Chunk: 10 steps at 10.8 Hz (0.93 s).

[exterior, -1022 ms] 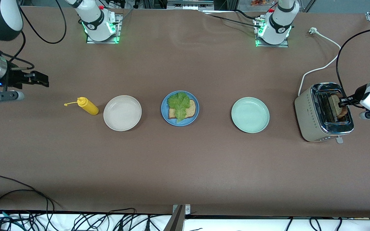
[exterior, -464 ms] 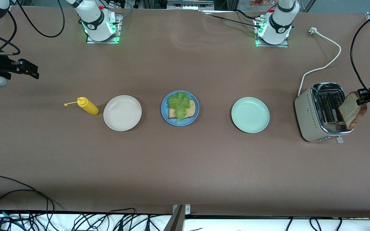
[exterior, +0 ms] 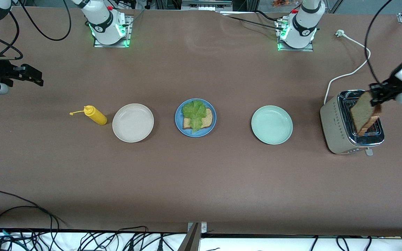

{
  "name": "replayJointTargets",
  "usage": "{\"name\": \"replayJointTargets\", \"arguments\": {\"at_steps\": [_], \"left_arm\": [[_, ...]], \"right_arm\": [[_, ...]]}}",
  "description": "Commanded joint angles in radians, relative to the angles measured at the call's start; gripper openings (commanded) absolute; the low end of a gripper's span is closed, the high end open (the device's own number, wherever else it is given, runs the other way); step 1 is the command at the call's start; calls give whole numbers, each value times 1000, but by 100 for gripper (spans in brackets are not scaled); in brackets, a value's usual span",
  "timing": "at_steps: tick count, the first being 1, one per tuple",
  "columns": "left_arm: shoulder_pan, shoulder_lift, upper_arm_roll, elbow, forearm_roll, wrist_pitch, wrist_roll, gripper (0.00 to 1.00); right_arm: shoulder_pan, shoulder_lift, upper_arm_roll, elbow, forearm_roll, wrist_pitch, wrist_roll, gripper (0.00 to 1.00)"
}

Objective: Make sandwich in blue plate with both arms
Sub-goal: 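Lift the bread slice out and carry it toward the blue plate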

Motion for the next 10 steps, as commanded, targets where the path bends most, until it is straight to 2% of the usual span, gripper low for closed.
{"name": "replayJointTargets", "arguments": {"at_steps": [1,2,3,5,6,8,10], "left_arm": [[3,23,-176,-8,13,-2,-241,0],[5,43,-252,-10,17,-1,-327,0],[3,70,-323,-10,19,10,-428,0],[3,129,-438,-10,21,69,-523,0],[-4,168,-483,-2,30,71,-546,0],[-5,256,-573,34,149,71,-590,0],[-9,386,-650,119,154,76,-667,0]], "right_arm": [[23,-23,-18,-12,15,1,14,100],[57,-23,-54,-12,18,3,16,100],[59,-26,-58,-9,70,10,14,100],[57,-27,-59,14,99,10,14,100],[57,-21,-61,31,98,3,11,100],[57,-20,-64,39,69,0,8,100],[56,-21,-67,37,66,-14,10,100]]}}
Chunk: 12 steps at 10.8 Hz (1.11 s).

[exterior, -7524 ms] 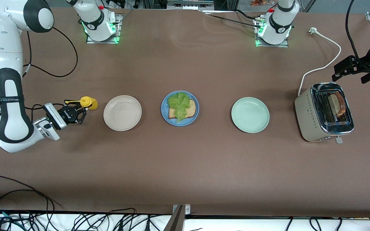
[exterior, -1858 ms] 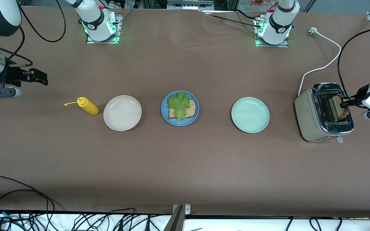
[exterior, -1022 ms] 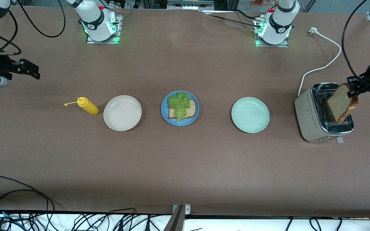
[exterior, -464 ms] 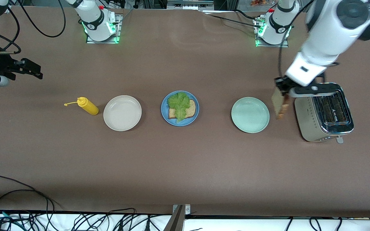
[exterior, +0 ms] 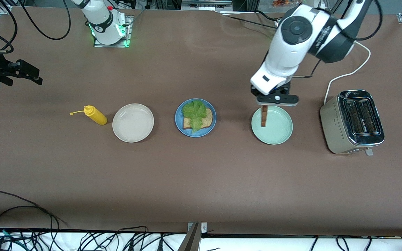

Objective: Make sandwich in blue plate with both arms
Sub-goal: 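Lift the bread slice out and carry it toward the blue plate, then lower the bread onto the lettuce and open the left gripper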

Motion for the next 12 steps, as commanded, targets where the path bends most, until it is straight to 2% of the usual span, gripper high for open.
{"name": "replayJointTargets", "arguments": {"at_steps": [1,4,7,9,10,12], "left_arm": [[-3,201,-103,149,48,20,-126,0],[-29,260,-126,161,38,172,-183,0],[-31,337,-195,147,35,325,-219,0],[-34,410,-232,108,37,499,-245,0],[-35,433,-241,98,37,544,-248,0],[-25,485,-281,98,37,548,-242,0]], "right_arm": [[12,-5,-14,13,-15,-24,9,100],[15,-4,-9,47,-35,-50,43,100],[23,-4,-5,68,-35,-76,79,100],[26,-2,15,79,-71,-78,81,100],[26,-2,18,81,-84,-73,84,100],[26,15,18,82,-82,-64,85,100]]}}
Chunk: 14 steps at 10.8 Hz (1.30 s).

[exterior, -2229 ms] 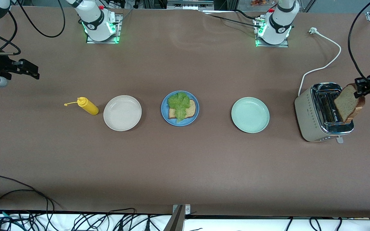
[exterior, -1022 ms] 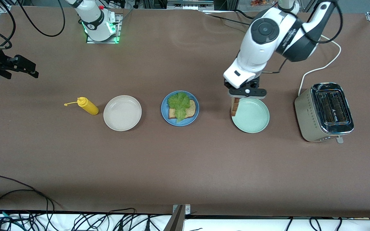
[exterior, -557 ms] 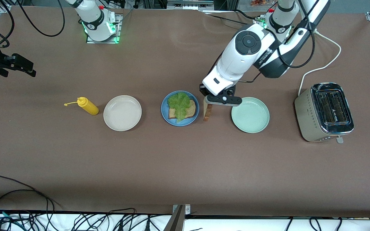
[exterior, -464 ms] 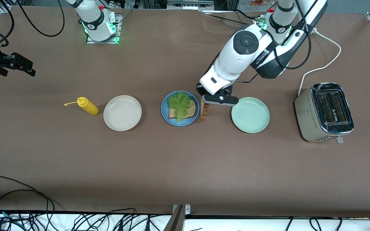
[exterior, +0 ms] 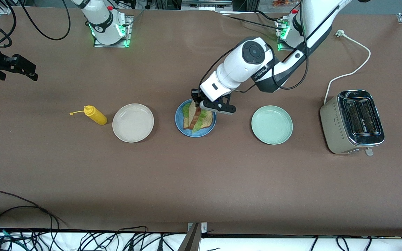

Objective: Make sandwich in blue plate with both arms
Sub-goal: 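Lower the bread onto the lettuce and open the left gripper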

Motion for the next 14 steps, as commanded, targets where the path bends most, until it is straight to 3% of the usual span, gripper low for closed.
{"name": "replayJointTargets", "arguments": {"at_steps": [1,4,9,12,14], "left_arm": [[23,102,-54,19,29,27,-13,0],[28,177,-59,13,6,123,45,0],[57,185,-67,5,-185,117,158,0],[69,182,-62,-21,-187,114,150,0],[66,182,-42,-21,-178,113,153,9]], "right_arm": [[5,29,6,21,-23,6,16,100],[3,32,6,19,-22,10,16,100],[2,33,3,21,-25,10,16,100],[0,33,0,21,-25,10,16,100],[0,33,1,21,-23,10,16,100]]}}
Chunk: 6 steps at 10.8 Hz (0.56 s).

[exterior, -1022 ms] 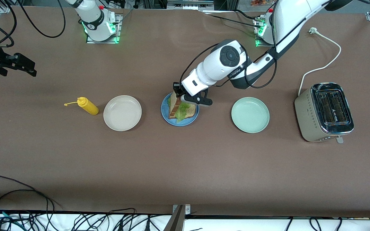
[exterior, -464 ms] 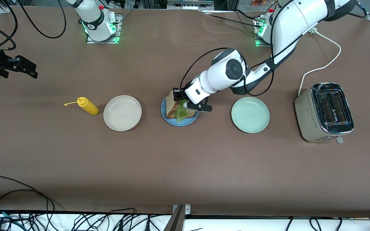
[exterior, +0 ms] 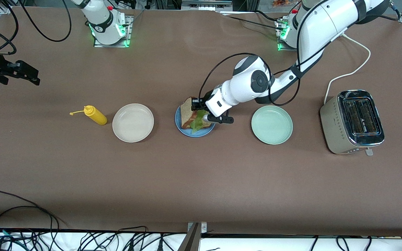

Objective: Make sandwich in blue plate with both arms
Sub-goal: 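Lower the bread onto the lettuce and open the left gripper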

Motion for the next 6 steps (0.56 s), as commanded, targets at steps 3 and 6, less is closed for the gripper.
{"name": "replayJointTargets", "arguments": {"at_steps": [3,6], "left_arm": [[4,0,22,-10,-21,-7,40,53],[8,-26,25,-10,106,-104,19,100]], "right_arm": [[2,5,4,21,-14,-6,9,100],[3,5,4,21,-14,-8,7,100]]}}
